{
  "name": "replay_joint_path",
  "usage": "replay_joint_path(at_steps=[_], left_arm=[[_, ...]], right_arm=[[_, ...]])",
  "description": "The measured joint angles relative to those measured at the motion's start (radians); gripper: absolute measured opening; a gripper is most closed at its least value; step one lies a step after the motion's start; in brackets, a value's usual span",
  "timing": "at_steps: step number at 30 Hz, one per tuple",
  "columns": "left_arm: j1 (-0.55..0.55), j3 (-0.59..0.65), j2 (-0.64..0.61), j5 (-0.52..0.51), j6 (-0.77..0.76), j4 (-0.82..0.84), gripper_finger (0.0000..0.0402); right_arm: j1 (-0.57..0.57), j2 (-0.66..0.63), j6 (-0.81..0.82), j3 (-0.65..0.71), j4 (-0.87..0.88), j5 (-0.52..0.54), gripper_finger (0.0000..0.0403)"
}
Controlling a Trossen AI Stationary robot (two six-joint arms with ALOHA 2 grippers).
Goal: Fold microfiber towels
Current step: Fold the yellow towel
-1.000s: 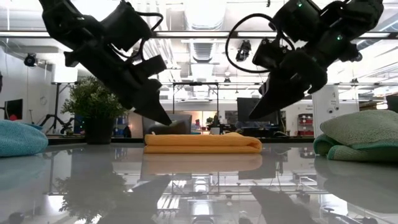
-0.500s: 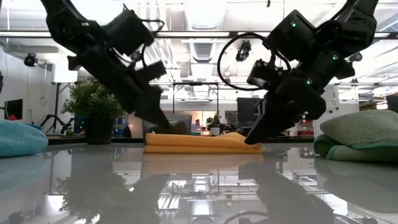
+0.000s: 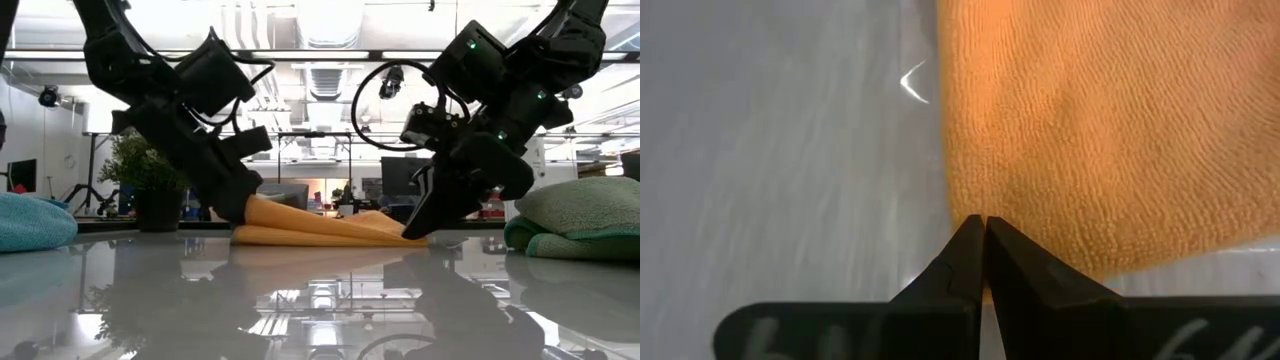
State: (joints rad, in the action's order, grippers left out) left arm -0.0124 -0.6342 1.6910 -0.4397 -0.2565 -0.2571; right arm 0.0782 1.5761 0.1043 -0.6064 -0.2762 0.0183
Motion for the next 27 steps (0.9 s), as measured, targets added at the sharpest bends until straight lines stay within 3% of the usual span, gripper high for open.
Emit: replay_joint_path(at_steps=[14,18,21,27], left_arm=[[-0.001,-0.002,-0.089,0.015,0.01,0.022,0.0019],[-0.001,-0.002,-0.091,0.016,0.009,0.022,0.0019],[-0.001,-0.001,-0.077,0.015,0.008,0.002,0.0019],[0.0,-0.001,-0.057,0.013,0.007,-0.028,0.0019]], right_arm=[[-0.016,-0.125,-0.03,-0.01,0.05,0.008,0.0012],[-0.054,-0.146,-0.076,-0.01,0.018,0.089,0.0012],[-0.092,-0.134,-0.104,-0.01,-0.054,0.14,0.0012],[-0.172,-0.028,-0.074,-0.009,-0.21,0.143,0.0012]])
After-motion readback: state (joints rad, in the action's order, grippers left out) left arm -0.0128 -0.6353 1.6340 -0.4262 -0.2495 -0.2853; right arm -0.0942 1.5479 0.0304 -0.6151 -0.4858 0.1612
